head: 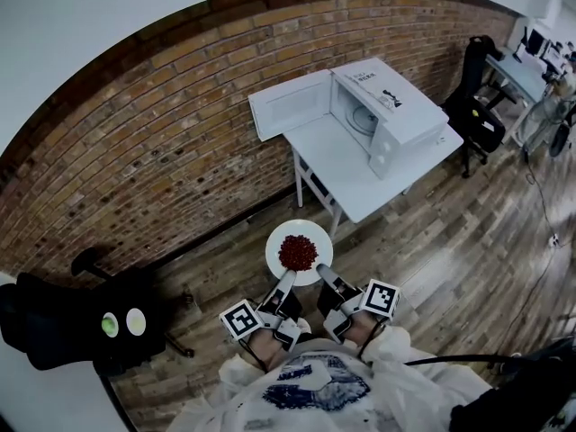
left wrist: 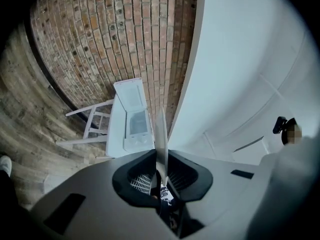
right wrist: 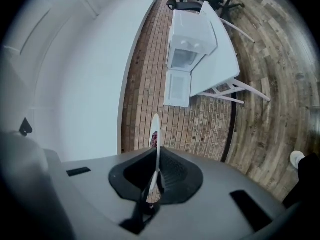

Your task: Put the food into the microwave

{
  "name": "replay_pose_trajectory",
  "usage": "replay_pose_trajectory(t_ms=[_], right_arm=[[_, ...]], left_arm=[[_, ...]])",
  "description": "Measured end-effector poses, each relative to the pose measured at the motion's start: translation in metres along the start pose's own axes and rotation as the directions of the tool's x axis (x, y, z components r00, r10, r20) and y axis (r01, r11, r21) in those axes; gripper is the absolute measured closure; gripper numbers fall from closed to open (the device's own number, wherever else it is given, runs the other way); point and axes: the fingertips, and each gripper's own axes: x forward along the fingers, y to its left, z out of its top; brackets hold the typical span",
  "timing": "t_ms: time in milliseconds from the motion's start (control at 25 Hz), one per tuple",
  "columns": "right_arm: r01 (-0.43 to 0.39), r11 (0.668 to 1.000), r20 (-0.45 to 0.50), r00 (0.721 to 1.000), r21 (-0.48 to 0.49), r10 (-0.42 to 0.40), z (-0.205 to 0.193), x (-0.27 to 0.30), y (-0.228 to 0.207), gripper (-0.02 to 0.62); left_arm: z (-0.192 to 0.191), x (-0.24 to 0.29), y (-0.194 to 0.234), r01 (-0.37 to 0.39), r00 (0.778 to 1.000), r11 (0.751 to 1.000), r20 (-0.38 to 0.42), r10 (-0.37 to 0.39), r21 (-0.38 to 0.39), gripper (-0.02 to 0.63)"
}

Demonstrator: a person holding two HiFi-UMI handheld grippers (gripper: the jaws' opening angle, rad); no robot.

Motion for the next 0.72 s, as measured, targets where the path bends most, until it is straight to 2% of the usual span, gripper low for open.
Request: replay_pose_trajectory(t_ms=[240,720], right_arm=[[0.021,1.000,0.000,1.000,0.013,-0.021,-0.010,0.041,-0.005,0.569],[0.046,0.999,-0.007,0.999,0.007,-0.046,0.002,0.075,-0.017,0.569]], left_arm=[[0.041,-0.003,0.007,0.003,1.000,1.000,0.001,-0.002,-0.022,0.551],[0.072,0.012,0.023,-0.013,1.000,0.999,0.000,0.013,-0.041,0.551]])
